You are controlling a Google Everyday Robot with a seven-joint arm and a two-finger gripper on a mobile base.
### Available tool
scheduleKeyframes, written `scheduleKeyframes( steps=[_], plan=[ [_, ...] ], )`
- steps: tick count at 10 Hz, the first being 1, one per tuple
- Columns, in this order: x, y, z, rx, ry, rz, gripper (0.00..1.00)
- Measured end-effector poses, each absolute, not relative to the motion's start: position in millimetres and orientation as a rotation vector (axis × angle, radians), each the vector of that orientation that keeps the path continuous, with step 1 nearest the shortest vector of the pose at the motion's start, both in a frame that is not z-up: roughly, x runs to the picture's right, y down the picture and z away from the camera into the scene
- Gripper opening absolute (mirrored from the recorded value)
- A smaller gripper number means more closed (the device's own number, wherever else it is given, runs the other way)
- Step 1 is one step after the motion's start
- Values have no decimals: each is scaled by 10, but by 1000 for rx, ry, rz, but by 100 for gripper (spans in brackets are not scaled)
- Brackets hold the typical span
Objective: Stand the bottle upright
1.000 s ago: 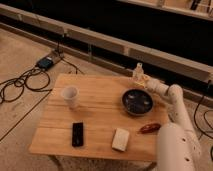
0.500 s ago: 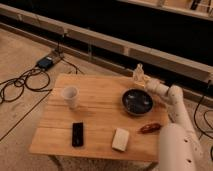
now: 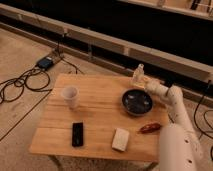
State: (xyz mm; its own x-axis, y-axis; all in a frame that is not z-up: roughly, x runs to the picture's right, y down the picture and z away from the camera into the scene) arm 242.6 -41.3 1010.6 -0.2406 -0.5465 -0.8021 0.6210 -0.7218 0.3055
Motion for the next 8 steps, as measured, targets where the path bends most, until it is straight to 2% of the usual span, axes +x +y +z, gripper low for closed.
scheduleKeyframes(
  steps=[8],
  plan=[
    [2462, -419, 10088, 1262, 109, -2014, 78]
  ],
)
